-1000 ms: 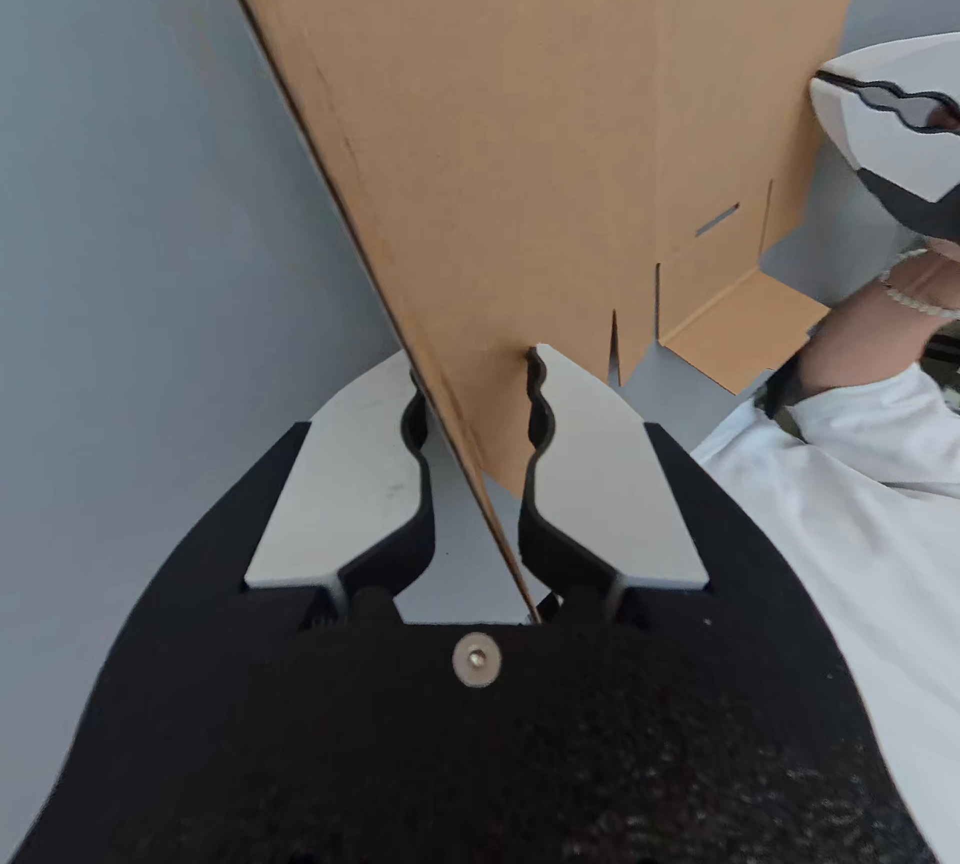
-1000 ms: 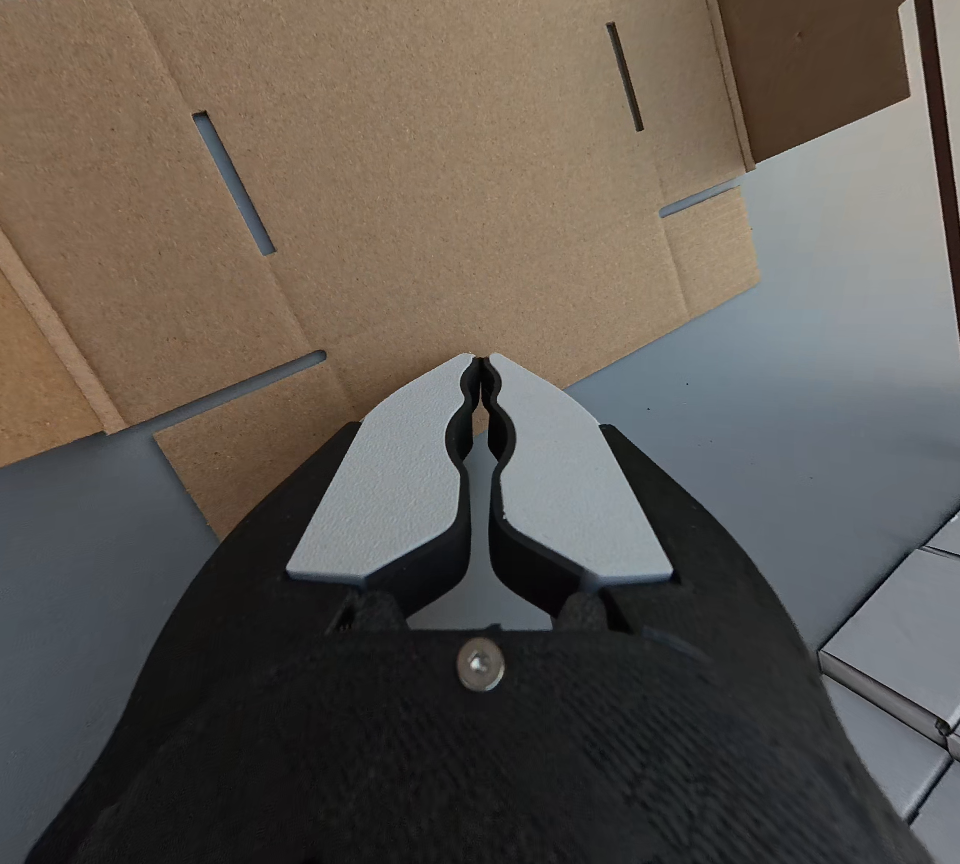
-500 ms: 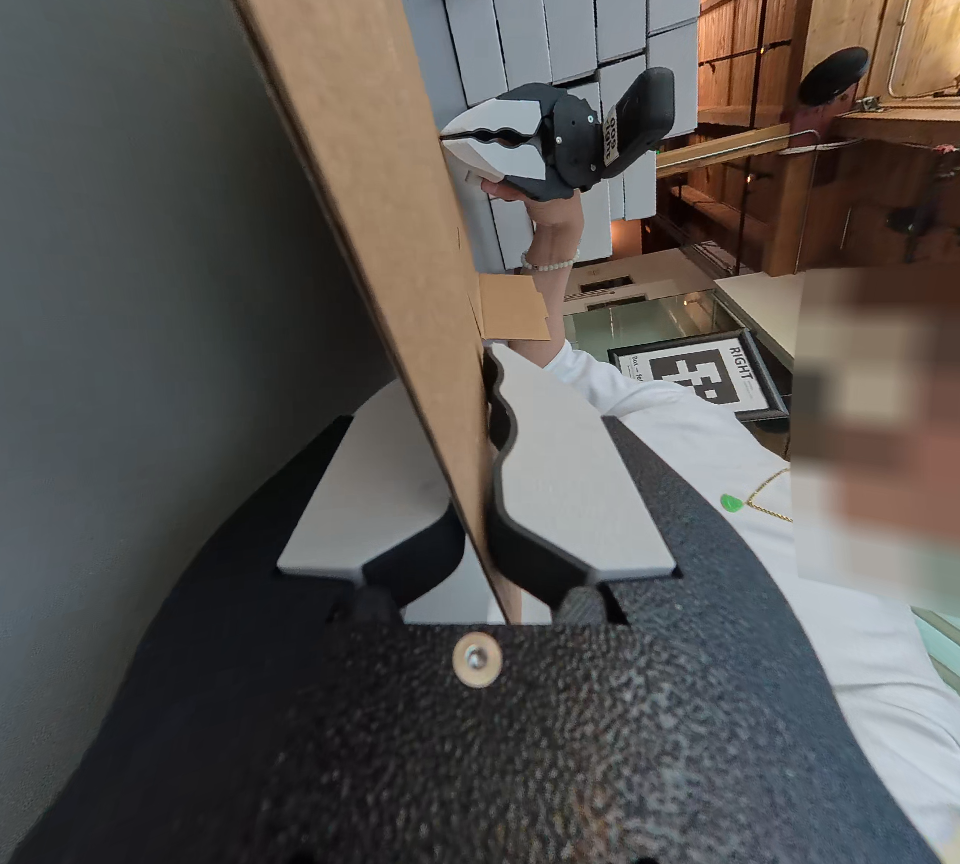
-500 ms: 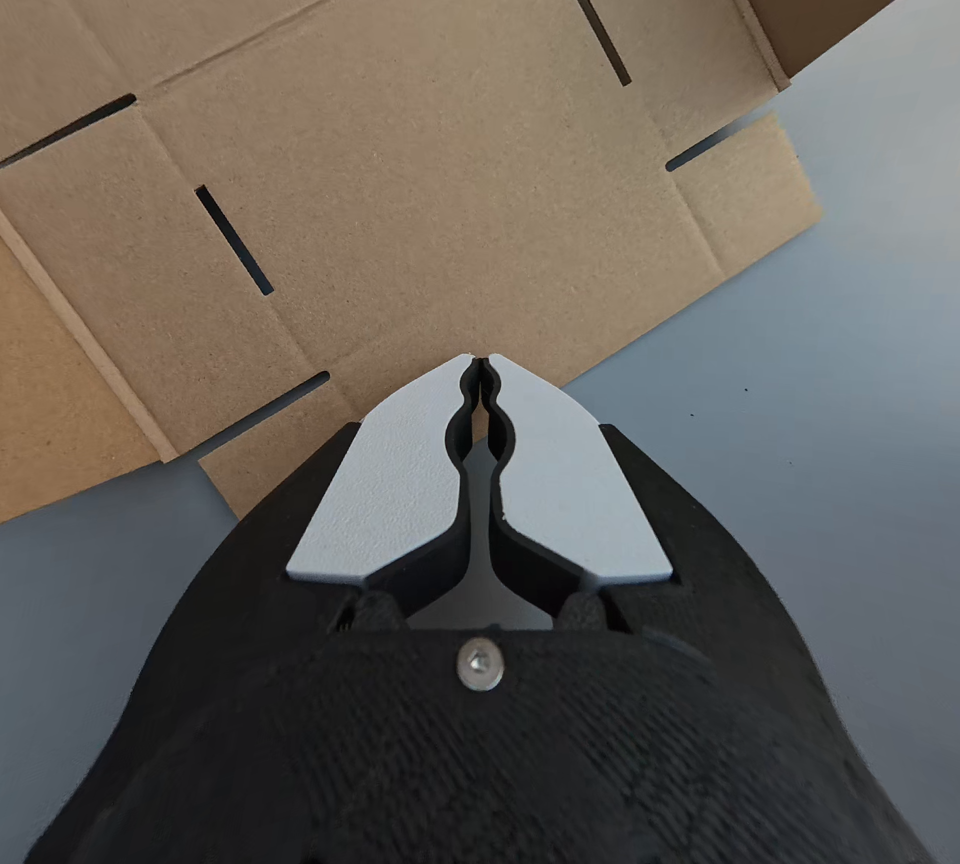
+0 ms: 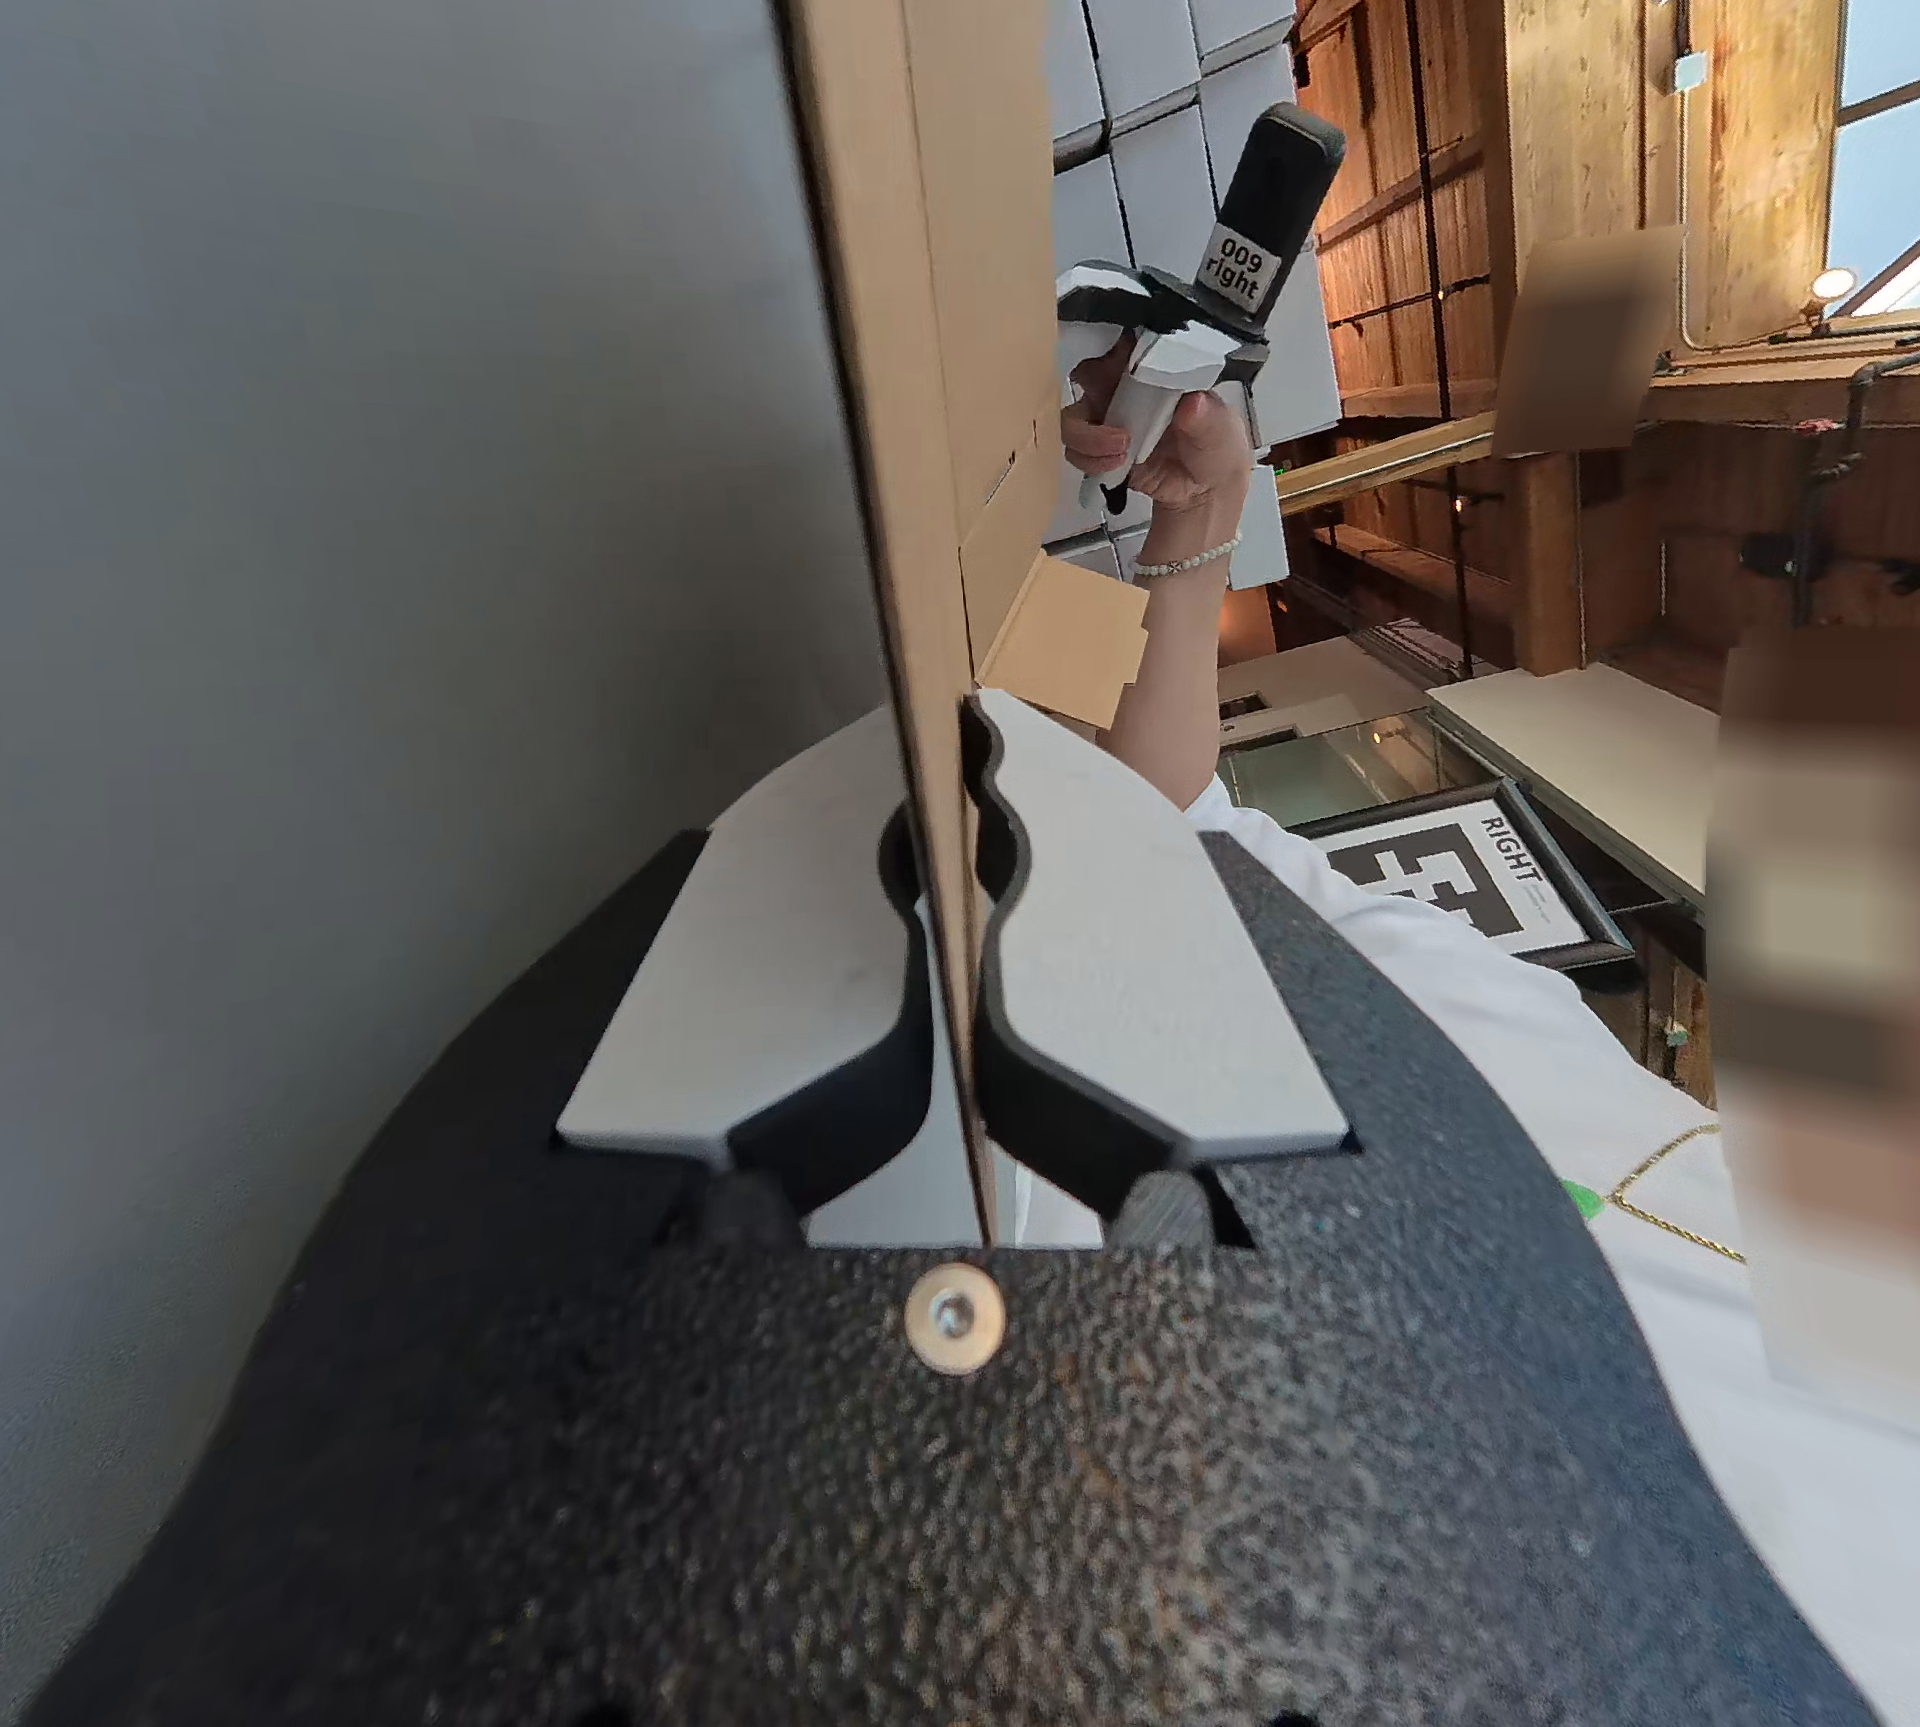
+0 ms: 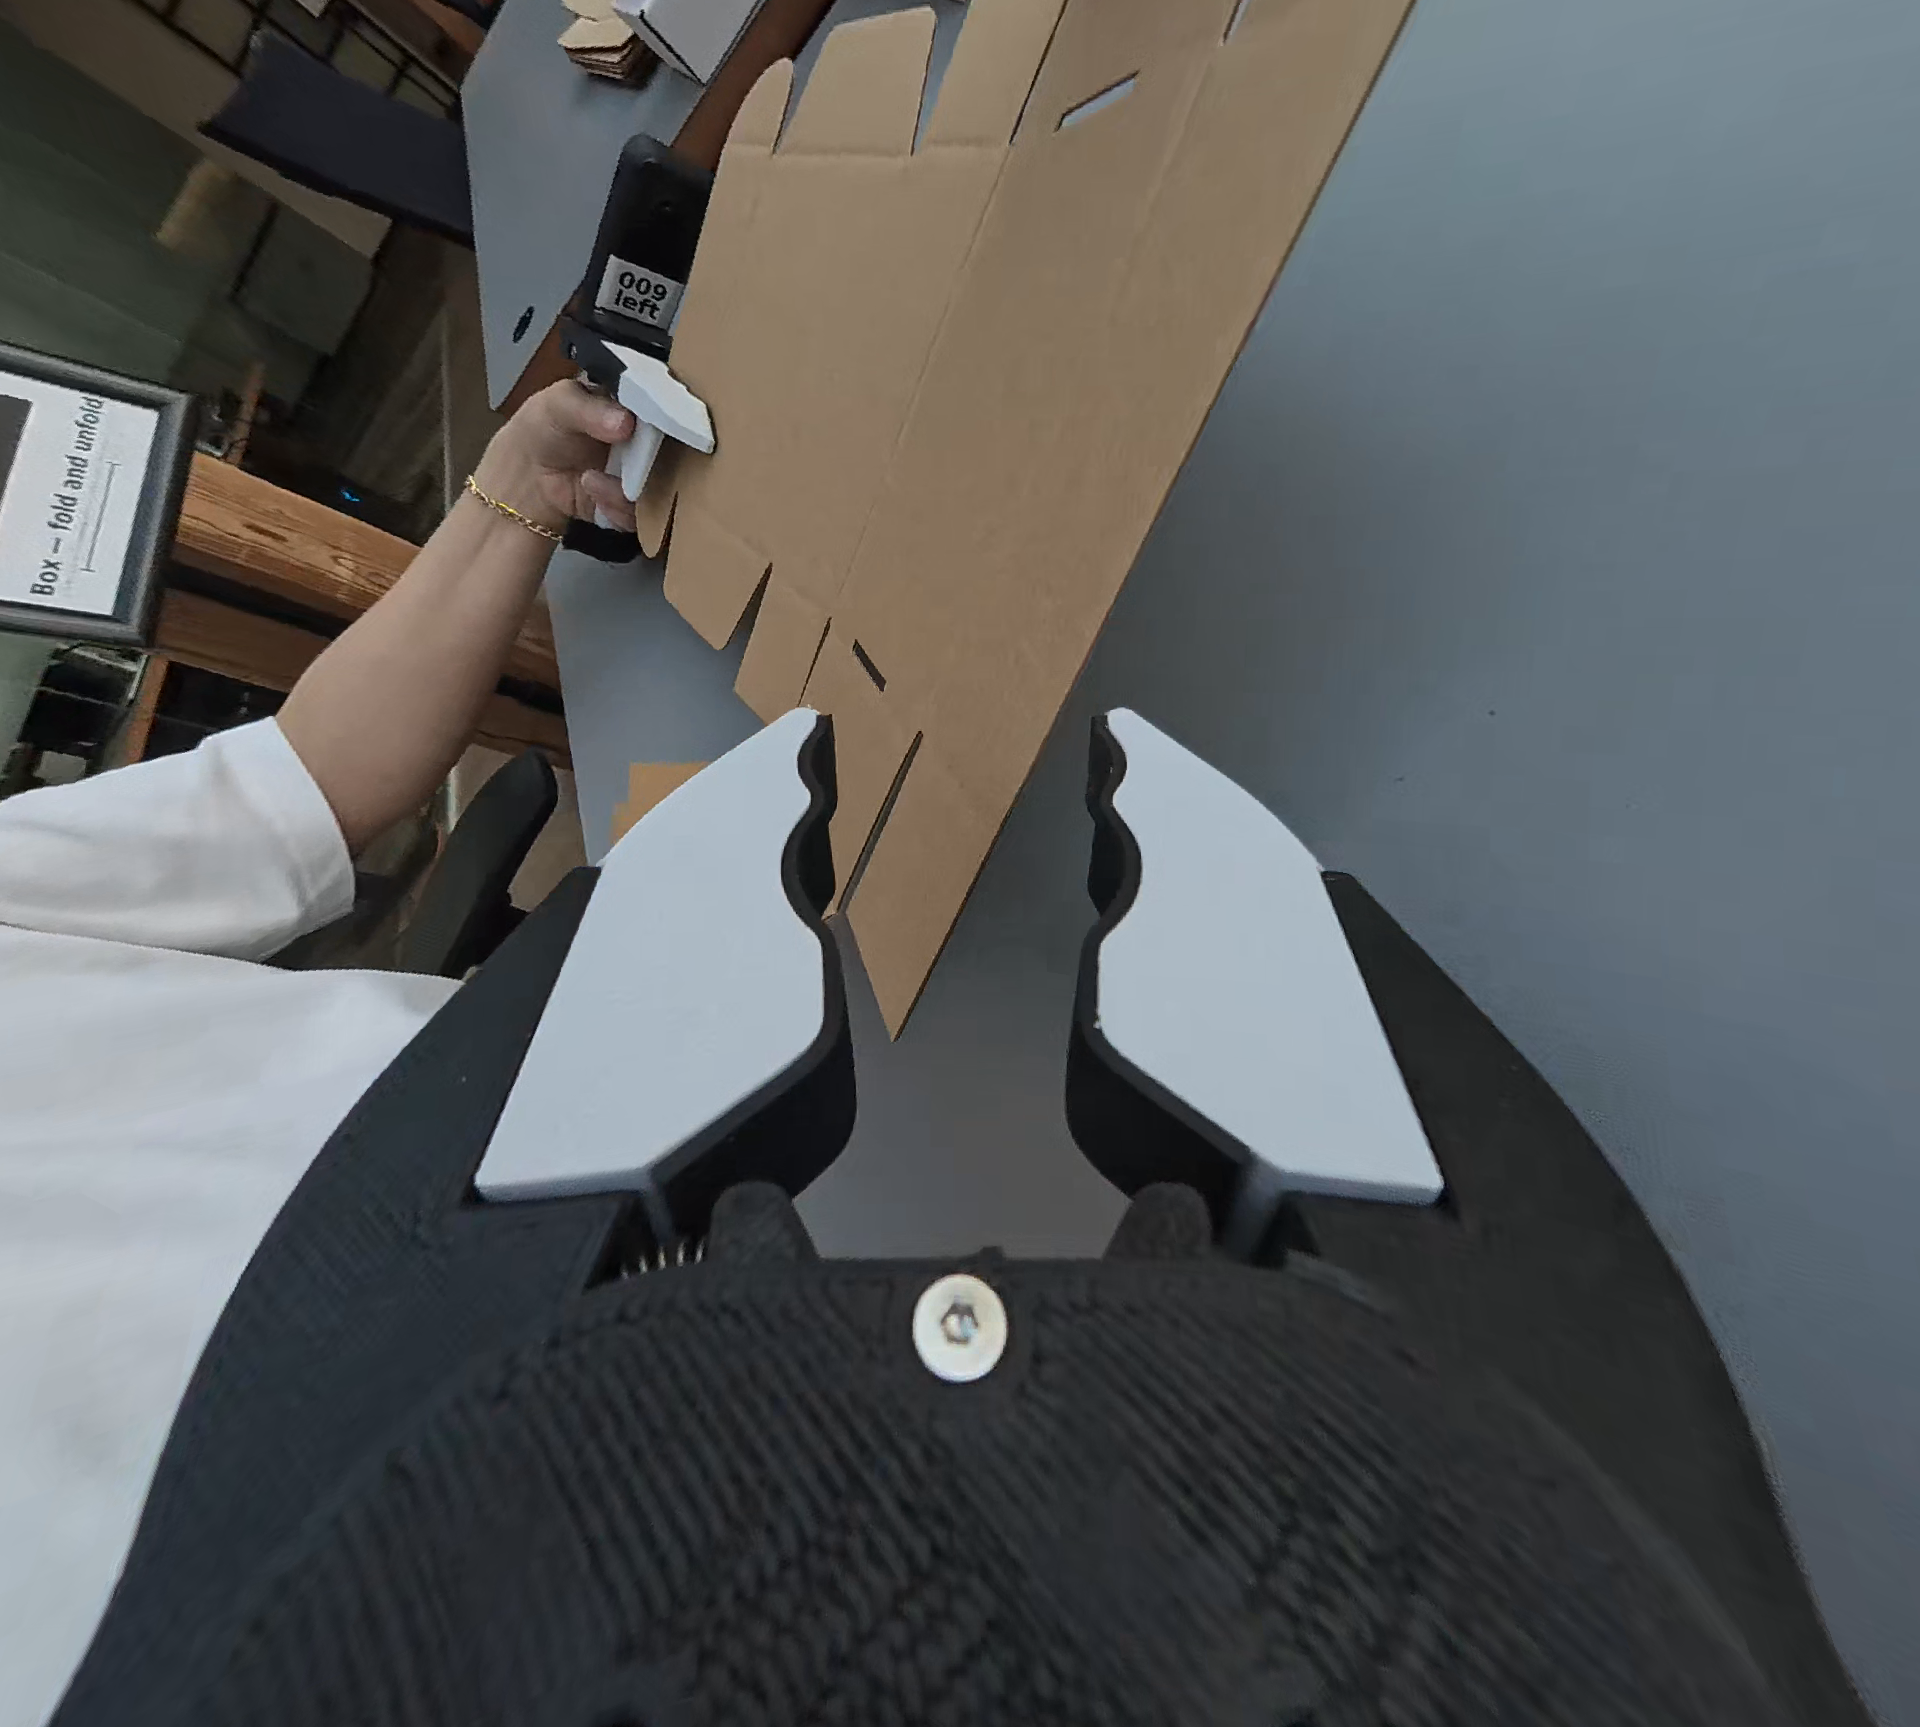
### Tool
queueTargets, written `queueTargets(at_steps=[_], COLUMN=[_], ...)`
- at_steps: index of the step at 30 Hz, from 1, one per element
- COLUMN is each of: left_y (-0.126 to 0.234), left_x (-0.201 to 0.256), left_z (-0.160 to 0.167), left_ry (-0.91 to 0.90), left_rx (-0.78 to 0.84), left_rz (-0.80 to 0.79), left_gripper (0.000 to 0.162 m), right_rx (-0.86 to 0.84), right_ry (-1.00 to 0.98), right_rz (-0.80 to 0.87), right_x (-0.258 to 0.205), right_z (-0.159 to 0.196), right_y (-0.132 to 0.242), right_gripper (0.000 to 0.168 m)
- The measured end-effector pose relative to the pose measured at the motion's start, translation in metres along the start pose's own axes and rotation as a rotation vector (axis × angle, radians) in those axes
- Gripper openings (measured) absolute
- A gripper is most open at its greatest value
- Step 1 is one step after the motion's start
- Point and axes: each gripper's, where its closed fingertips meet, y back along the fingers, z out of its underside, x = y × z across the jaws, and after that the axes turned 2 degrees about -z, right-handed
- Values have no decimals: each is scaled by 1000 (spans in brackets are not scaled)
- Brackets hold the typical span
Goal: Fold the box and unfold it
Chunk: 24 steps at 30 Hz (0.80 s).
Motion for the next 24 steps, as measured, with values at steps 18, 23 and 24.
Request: queueTargets(at_steps=[18, 23, 24], left_y=[90, 21, 5], left_x=[24, 90, 83], left_z=[-14, 8, 20], left_ry=[-351, -801, -888], left_rx=[203, 46, -59], left_rz=[-545, -533, -591], left_gripper=[34, 0, 0], right_rx=[-434, -692, -737], right_ry=[-122, -96, -78], right_rz=[-215, -170, -149], right_x=[6, 14, 16], right_z=[34, 28, 25], right_y=[-8, -17, -20], right_gripper=[3, 3, 3])
